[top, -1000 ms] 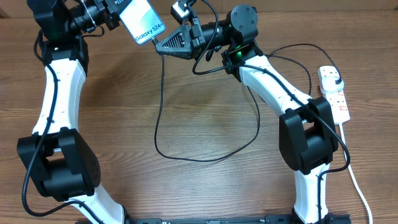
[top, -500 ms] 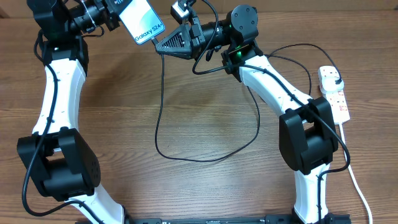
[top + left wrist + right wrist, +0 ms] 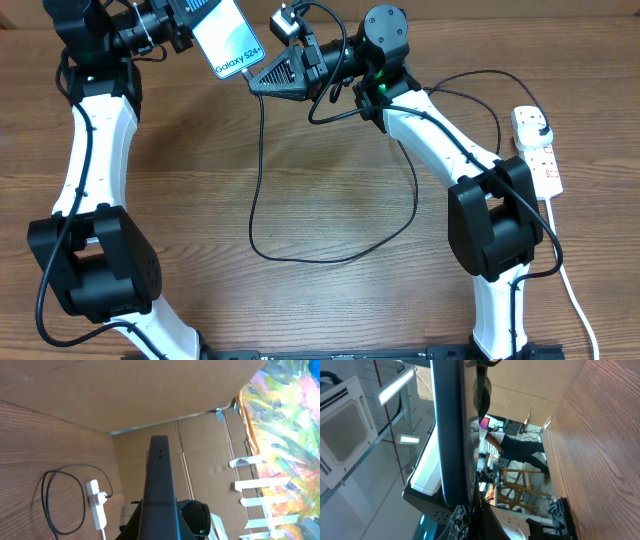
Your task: Plug charger to phone and switch on socket
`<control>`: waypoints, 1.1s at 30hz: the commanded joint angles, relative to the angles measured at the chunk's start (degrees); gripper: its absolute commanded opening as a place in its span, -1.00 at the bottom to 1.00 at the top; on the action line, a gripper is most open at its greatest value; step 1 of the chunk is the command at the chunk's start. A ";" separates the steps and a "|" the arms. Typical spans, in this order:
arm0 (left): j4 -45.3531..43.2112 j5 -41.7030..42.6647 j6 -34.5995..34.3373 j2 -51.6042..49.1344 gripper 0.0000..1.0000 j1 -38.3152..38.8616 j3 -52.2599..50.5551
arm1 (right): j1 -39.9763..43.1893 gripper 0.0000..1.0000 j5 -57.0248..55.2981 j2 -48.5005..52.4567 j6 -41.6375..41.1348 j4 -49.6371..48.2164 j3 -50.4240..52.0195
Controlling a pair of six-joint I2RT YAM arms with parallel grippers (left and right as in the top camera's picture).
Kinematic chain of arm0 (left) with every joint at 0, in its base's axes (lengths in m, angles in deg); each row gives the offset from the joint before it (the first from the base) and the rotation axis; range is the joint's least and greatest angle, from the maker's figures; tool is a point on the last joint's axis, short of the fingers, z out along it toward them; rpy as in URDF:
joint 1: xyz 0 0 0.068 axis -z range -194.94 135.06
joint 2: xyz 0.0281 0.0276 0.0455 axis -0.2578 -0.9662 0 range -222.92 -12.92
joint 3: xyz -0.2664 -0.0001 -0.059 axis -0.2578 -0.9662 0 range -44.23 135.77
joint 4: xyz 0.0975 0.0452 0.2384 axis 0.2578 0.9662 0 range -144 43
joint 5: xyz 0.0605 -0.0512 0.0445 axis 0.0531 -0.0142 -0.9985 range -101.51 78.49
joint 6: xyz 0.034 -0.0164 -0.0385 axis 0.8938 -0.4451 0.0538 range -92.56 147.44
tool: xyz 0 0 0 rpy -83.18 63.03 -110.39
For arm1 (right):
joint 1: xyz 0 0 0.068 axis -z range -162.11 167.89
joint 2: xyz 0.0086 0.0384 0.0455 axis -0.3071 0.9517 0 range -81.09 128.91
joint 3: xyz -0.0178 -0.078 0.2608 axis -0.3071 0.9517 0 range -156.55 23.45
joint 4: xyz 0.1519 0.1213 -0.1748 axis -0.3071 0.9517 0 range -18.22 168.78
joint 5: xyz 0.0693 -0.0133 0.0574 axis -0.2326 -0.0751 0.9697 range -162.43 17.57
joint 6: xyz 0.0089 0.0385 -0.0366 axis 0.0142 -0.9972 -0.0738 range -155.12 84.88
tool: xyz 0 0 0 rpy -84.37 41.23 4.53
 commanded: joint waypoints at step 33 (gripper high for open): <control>-0.26 10.93 4.31 1.68 -0.91 0.48 1.20 | 2.12 0.79 -4.02 -0.59 0.39 -1.25 -0.83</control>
